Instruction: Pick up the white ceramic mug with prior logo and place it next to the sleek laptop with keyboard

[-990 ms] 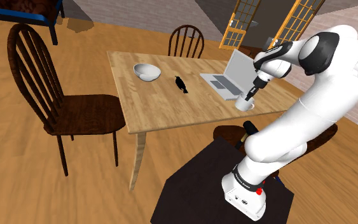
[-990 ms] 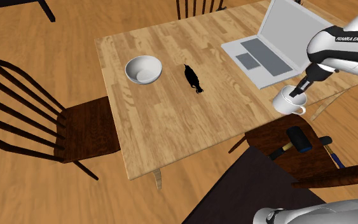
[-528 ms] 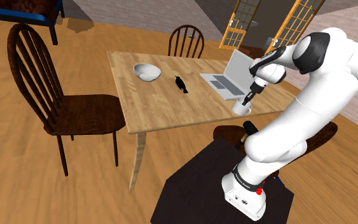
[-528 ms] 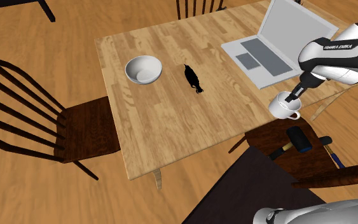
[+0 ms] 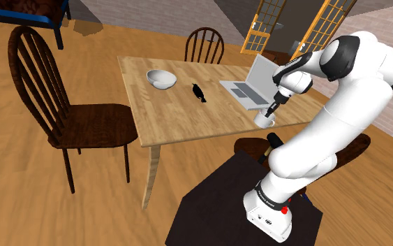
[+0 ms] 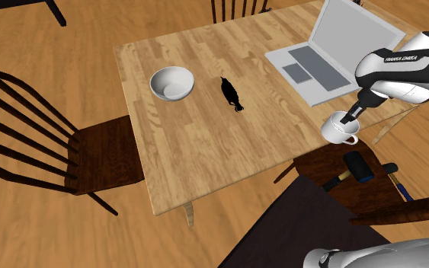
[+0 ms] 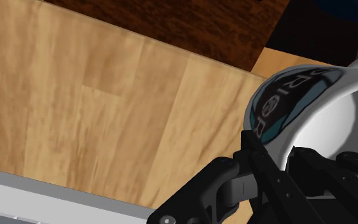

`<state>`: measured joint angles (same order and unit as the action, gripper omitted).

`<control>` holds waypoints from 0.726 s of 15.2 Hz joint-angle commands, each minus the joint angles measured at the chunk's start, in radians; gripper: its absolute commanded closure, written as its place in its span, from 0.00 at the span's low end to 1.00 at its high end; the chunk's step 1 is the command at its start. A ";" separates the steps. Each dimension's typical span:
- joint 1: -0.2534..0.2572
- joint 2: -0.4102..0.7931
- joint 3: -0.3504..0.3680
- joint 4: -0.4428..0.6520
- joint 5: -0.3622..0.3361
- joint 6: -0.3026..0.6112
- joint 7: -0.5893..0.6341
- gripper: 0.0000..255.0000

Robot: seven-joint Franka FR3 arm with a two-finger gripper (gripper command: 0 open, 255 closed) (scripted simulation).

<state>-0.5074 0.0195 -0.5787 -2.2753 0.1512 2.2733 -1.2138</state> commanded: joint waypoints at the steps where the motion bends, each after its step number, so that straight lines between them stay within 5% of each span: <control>1: 0.000 0.000 0.000 0.000 0.000 0.000 0.000 1.00; 2: 0.000 0.000 0.000 0.000 0.000 0.000 0.000 0.00; 7: 0.000 0.000 0.000 0.000 0.000 0.000 0.000 0.00; 11: -0.004 -0.079 -0.003 0.060 -0.065 -0.122 0.046 0.00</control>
<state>-0.5100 -0.0399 -0.5814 -2.2278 0.1018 2.1805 -1.1788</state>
